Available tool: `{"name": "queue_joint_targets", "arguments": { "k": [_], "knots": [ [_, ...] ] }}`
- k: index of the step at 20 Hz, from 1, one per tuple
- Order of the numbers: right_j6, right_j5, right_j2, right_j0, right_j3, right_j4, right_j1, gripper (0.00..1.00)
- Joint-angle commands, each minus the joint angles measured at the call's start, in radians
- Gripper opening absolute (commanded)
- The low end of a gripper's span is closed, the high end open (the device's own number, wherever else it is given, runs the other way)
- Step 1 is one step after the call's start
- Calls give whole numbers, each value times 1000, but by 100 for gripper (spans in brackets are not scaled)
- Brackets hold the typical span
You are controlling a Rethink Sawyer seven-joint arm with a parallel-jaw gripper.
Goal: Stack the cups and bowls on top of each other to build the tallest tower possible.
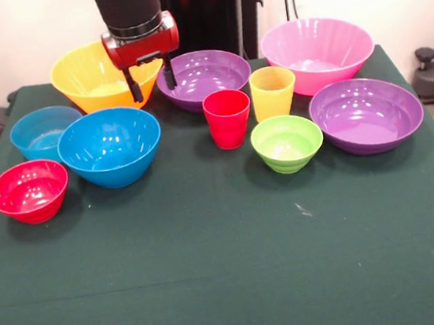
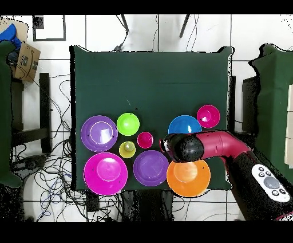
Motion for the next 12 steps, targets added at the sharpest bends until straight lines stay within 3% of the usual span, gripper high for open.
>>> {"name": "queue_joint_targets", "arguments": {
  "k": [1,7,12],
  "knots": [
    [-139,31,20,-6,1,-49,-14,100],
    [-143,44,7,19,-47,-74,6,100],
    [-137,0,-11,31,-70,-129,36,100]
  ]
}}
